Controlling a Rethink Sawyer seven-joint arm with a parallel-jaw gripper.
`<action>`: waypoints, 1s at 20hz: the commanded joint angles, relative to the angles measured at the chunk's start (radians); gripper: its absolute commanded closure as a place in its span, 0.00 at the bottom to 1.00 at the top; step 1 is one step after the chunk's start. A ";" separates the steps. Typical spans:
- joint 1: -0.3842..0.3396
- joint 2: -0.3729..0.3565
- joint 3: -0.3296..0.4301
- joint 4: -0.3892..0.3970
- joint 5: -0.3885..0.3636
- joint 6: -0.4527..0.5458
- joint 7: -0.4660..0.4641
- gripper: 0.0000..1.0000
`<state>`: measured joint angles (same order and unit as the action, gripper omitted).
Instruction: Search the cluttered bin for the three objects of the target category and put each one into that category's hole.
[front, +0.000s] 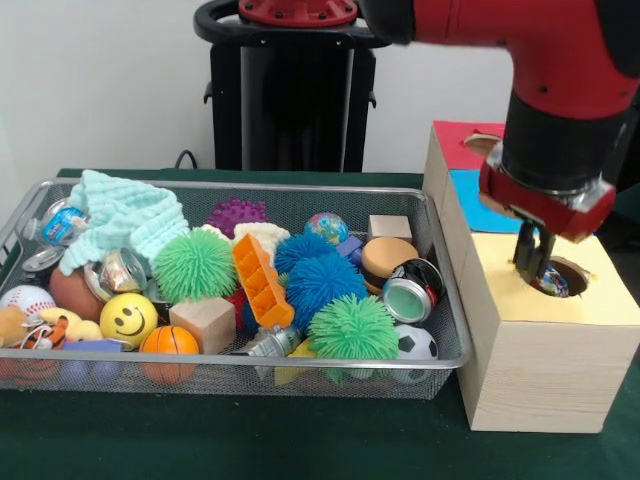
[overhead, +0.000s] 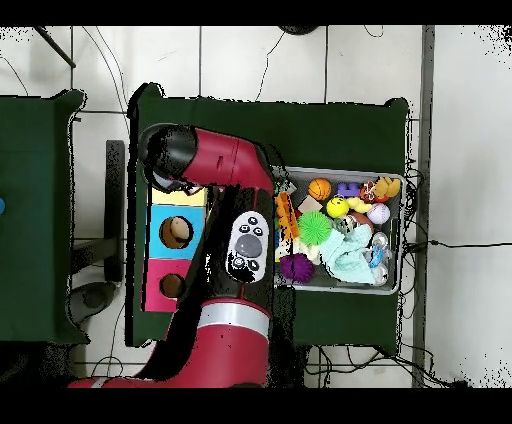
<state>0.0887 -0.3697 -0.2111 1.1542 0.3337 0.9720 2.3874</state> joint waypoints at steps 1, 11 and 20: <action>-0.080 -0.066 0.052 0.074 -0.057 0.128 -0.040 1.00; -0.117 -0.078 0.052 0.063 -0.144 0.091 -0.082 1.00; -0.170 -0.078 0.053 0.104 -0.237 -0.010 -0.117 1.00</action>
<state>-0.0315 -0.4636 -0.2130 1.1534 0.1864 1.0136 2.3874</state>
